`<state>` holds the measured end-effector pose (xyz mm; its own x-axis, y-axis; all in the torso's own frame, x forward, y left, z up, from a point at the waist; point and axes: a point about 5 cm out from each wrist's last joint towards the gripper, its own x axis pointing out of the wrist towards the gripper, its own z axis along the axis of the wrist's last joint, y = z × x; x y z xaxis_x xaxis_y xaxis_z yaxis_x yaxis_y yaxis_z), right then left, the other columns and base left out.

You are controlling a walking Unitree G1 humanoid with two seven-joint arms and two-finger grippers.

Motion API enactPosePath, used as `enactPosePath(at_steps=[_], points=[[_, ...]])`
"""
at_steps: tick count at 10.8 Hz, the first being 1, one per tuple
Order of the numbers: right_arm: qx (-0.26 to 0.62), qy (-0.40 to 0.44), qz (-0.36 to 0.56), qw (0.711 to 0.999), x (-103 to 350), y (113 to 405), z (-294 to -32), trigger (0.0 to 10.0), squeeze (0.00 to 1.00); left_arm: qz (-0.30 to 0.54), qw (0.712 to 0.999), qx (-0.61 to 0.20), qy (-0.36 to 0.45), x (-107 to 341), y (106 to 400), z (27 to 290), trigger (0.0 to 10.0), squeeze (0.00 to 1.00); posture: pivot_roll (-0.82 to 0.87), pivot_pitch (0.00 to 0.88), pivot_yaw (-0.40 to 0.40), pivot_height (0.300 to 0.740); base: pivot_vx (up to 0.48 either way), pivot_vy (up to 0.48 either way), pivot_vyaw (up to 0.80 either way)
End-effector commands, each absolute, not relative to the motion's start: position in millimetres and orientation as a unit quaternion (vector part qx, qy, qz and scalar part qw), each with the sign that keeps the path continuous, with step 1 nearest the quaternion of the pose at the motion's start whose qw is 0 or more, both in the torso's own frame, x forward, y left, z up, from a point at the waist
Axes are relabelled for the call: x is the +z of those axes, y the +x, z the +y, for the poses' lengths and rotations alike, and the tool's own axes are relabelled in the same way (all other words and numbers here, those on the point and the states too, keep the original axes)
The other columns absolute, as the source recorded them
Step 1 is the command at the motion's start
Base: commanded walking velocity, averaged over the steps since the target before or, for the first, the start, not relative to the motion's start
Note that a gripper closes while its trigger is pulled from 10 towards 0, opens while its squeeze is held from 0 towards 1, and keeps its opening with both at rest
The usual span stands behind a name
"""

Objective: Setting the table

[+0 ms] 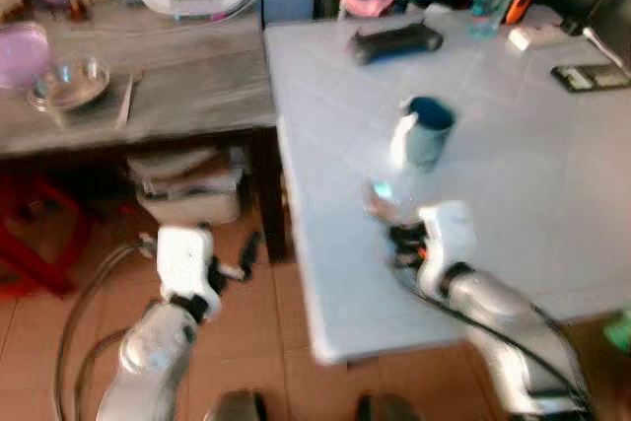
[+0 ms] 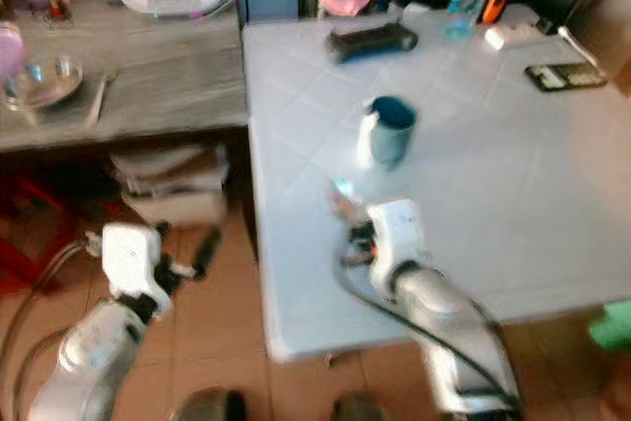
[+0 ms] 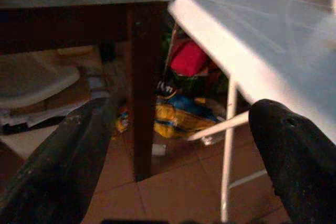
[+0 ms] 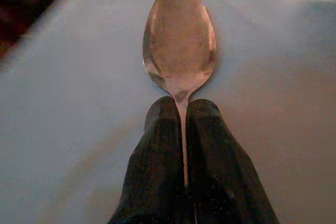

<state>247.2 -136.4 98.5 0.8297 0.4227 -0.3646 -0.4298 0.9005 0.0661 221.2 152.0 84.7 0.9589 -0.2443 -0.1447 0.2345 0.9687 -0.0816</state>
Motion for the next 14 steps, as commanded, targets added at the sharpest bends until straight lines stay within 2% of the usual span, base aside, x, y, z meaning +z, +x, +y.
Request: enactPosePath(at_steps=[1, 7, 13, 14], points=[[0.241, -0.002, 0.228, 0.943, 80, 239, -131, 0.0, 0.0, 0.078, 0.989, -0.123, -0.037, 85, 222, 151, 10.0, 0.0, 0.03, 0.097, 0.029, 0.74, 0.0, 0.469, 0.0], [0.184, 0.018, 0.109, 0.977, 106, 257, -134, 0.0, 0.0, 0.069, 0.991, -0.106, -0.048, 85, 225, 151, 10.0, 0.0, 0.02, 0.078, 0.032, 0.74, 0.0, 0.469, 0.0], [0.116, 0.018, 0.008, 0.993, 134, 277, -146, 0.0, 0.0, 0.031, 0.995, -0.085, -0.029, 95, 237, 155, 10.0, 0.0, 0.02, 0.068, 0.038, 0.74, 0.0, 0.479, 0.0], [0.118, 0.019, 0.005, 0.993, 134, 279, -144, 0.8, 0.0, 0.016, 0.997, -0.078, -0.016, 100, 239, 157, 10.0, 0.0, 0.02, 0.067, 0.036, 0.74, 0.307, 0.0, 0.0]])
